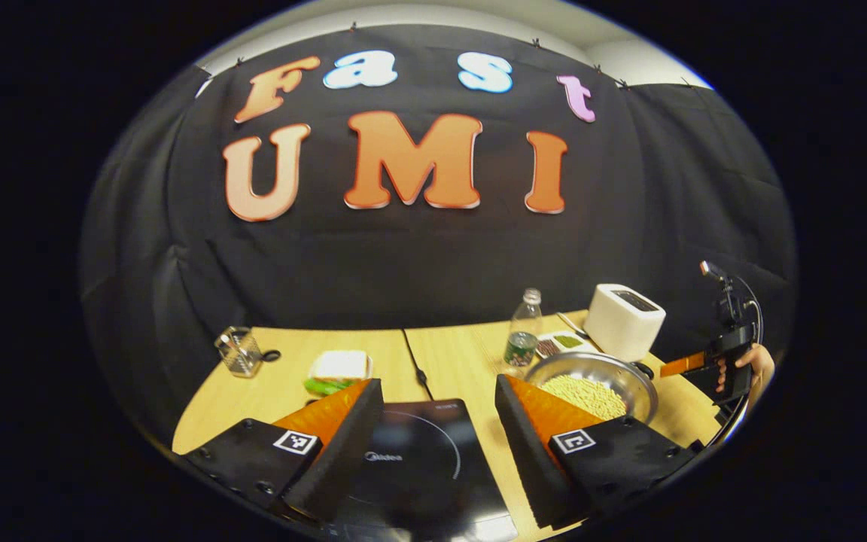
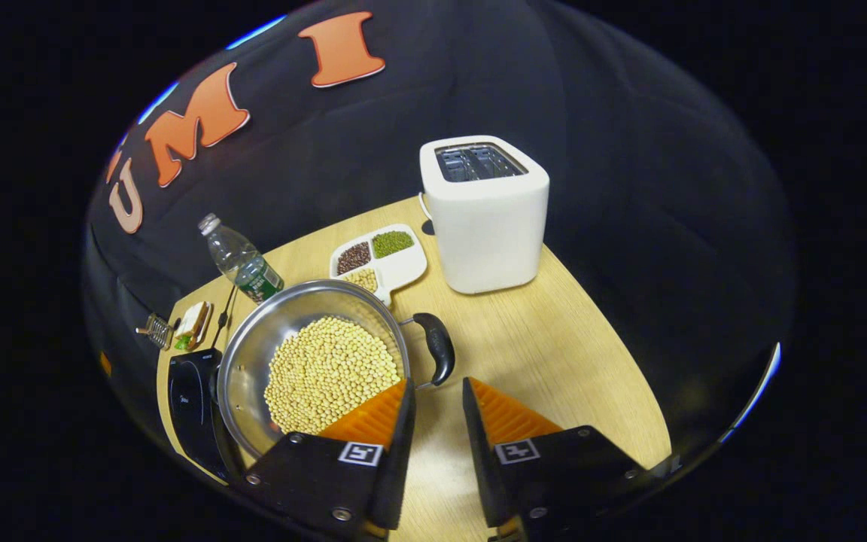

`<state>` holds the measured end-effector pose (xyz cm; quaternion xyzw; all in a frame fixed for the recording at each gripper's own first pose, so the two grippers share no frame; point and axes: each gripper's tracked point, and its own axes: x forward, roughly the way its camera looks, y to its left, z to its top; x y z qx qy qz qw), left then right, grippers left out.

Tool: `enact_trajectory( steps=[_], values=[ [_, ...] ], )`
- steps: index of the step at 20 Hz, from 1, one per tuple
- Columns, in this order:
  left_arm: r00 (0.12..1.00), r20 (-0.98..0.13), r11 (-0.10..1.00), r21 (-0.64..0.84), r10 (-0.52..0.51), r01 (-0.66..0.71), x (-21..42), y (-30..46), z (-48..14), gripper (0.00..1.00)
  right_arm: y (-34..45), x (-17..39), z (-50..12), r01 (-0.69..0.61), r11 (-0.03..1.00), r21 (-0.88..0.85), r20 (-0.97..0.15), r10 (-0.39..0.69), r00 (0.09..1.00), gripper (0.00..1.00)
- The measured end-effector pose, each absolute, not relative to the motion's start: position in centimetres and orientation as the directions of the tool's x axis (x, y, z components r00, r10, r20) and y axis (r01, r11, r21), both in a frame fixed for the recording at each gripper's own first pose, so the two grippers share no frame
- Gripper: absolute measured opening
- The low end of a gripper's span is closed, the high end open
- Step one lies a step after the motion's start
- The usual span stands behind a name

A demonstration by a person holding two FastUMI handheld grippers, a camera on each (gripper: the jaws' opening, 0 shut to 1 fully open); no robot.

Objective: First push the handle of the pot to place it horizontally, then grasp the pot with both hands and set it on the induction cooktop.

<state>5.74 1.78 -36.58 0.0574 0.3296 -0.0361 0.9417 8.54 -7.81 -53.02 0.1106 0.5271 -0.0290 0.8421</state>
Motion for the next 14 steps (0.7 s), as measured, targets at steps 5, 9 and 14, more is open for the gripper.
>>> enact_trajectory(
  steps=[5, 9, 14],
  values=[
    [0.639, -0.76, 0.988, -0.019, -0.114, 0.154, 5.4, -2.7, -43.0, 0.99, -5.4, 9.5, -53.2, 0.098, 0.981, 0.169, -0.885, 0.107, 0.453, 0.78],
    [0.551, -0.818, 0.983, -0.097, -0.167, 0.154, 5.5, -5.9, -46.8, 0.98, -4.7, 9.8, -54.7, 0.089, 0.983, 0.158, -0.895, 0.105, 0.435, 0.86],
    [0.48, -0.865, 0.988, -0.097, -0.145, 0.124, 7.1, -6.9, -51.8, 0.97, -5.0, 10.6, -55.7, 0.099, 0.986, 0.137, -0.895, 0.081, 0.438, 0.88]
  ],
)
